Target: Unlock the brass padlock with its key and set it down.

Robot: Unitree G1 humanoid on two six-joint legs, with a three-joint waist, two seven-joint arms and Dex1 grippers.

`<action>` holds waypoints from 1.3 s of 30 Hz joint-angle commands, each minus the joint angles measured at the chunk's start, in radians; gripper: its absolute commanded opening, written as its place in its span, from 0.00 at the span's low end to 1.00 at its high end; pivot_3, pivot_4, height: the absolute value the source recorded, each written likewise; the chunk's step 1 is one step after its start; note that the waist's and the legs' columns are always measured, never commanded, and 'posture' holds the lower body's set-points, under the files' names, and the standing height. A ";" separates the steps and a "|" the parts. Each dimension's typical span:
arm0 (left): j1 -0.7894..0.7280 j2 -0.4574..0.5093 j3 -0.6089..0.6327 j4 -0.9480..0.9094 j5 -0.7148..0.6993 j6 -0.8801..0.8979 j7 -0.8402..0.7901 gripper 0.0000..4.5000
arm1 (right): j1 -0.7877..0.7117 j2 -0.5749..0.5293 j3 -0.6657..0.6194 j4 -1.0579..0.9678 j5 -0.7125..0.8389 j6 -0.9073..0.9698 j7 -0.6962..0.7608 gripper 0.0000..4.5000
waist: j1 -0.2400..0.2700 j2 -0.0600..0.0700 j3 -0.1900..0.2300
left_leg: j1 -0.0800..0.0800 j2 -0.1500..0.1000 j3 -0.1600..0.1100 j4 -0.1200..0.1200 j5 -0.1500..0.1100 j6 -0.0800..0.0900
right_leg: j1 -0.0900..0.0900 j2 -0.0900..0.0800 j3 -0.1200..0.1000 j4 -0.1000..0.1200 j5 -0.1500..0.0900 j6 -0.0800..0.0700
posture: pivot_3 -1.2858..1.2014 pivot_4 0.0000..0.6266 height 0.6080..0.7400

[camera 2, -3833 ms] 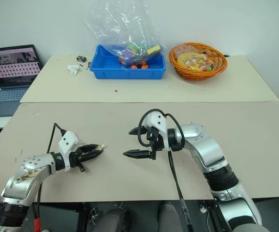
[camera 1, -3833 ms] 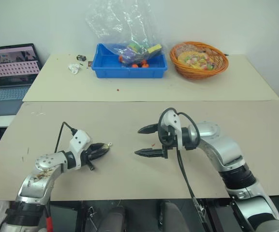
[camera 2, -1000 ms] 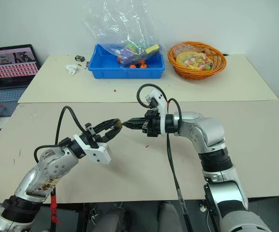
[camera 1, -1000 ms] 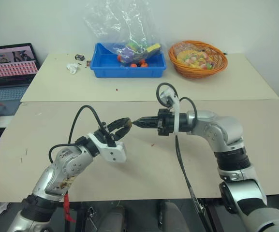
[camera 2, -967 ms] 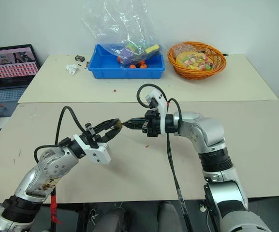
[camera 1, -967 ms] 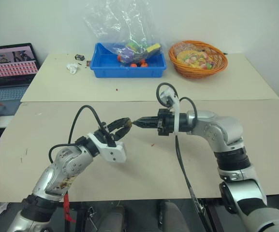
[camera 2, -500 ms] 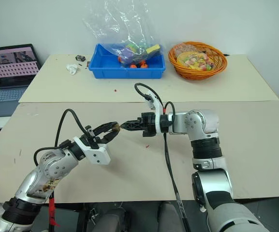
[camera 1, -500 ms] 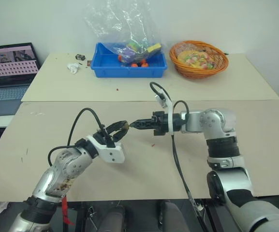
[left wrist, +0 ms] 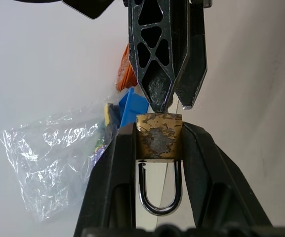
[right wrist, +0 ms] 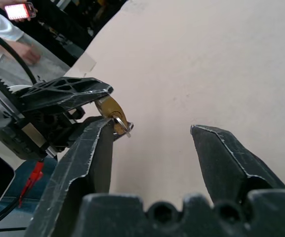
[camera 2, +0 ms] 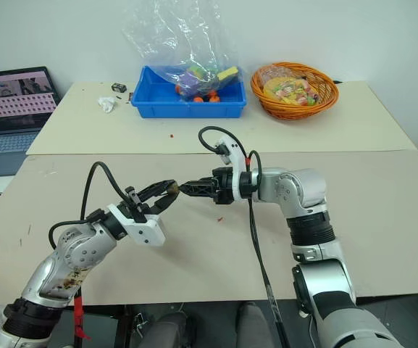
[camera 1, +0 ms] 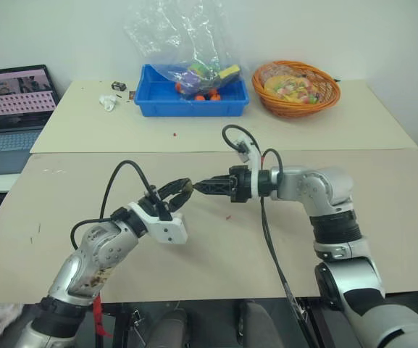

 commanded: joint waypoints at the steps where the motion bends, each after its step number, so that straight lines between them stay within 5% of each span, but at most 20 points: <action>1: -0.004 -0.003 0.010 -0.057 -0.014 -0.008 0.001 0.18 | 0.005 -0.011 -0.023 -0.075 0.057 -0.018 0.053 0.67 | 0.000 0.000 0.000 | 0.000 0.000 0.000 0.000 0.000 0.000 | 0.000 0.000 0.000 0.000 0.000 0.000 | 0.52 0.24 0.94; 27: -0.017 -0.007 0.000 -0.058 -0.034 -0.027 -0.012 0.18 | -0.042 0.044 -0.012 -0.013 0.080 -0.012 0.034 0.67 | 0.000 0.000 0.000 | 0.000 0.000 0.000 0.000 0.000 0.000 | 0.000 0.000 0.000 0.000 0.000 0.000 | 0.52 0.24 0.94; 35: -0.017 -0.009 -0.002 -0.059 -0.036 -0.025 -0.016 0.18 | -0.047 0.045 -0.019 -0.004 0.085 -0.015 0.028 0.14 | 0.000 0.000 0.000 | 0.000 0.000 0.000 0.000 0.000 0.000 | 0.000 0.000 0.000 0.000 0.000 0.000 | 0.52 0.24 0.94; 39: -0.016 -0.007 -0.001 -0.060 -0.038 -0.025 -0.016 0.18 | -0.047 0.049 -0.023 -0.005 0.089 -0.016 0.024 0.07 | 0.000 0.000 0.000 | 0.000 0.000 0.000 0.000 0.000 0.000 | 0.000 0.000 0.000 0.000 0.000 0.000 | 0.52 0.24 0.94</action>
